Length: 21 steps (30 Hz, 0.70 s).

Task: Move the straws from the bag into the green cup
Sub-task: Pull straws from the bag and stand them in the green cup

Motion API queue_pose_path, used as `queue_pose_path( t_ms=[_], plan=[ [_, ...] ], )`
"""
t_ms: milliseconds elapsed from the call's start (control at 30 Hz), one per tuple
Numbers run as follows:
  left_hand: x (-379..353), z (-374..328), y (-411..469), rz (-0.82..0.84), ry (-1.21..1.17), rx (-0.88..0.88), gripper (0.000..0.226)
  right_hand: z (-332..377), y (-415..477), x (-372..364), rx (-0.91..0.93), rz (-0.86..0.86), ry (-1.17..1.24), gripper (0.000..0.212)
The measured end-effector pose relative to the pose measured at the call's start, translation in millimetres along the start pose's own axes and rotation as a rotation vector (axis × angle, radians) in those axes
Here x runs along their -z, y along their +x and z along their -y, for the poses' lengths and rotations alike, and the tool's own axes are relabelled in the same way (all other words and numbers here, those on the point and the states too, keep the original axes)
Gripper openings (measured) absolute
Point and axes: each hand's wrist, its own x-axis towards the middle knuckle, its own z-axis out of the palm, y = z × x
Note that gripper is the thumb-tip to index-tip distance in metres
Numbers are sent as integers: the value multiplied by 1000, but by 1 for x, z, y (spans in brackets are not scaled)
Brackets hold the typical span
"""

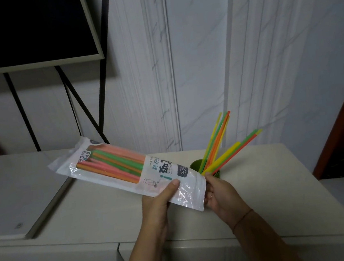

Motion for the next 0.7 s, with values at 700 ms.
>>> queue_pose_path(
  t_ms=[700],
  plan=[
    [16,2,5,-4,-173,77,59,1,5,9,178,20,-119,11]
  ],
)
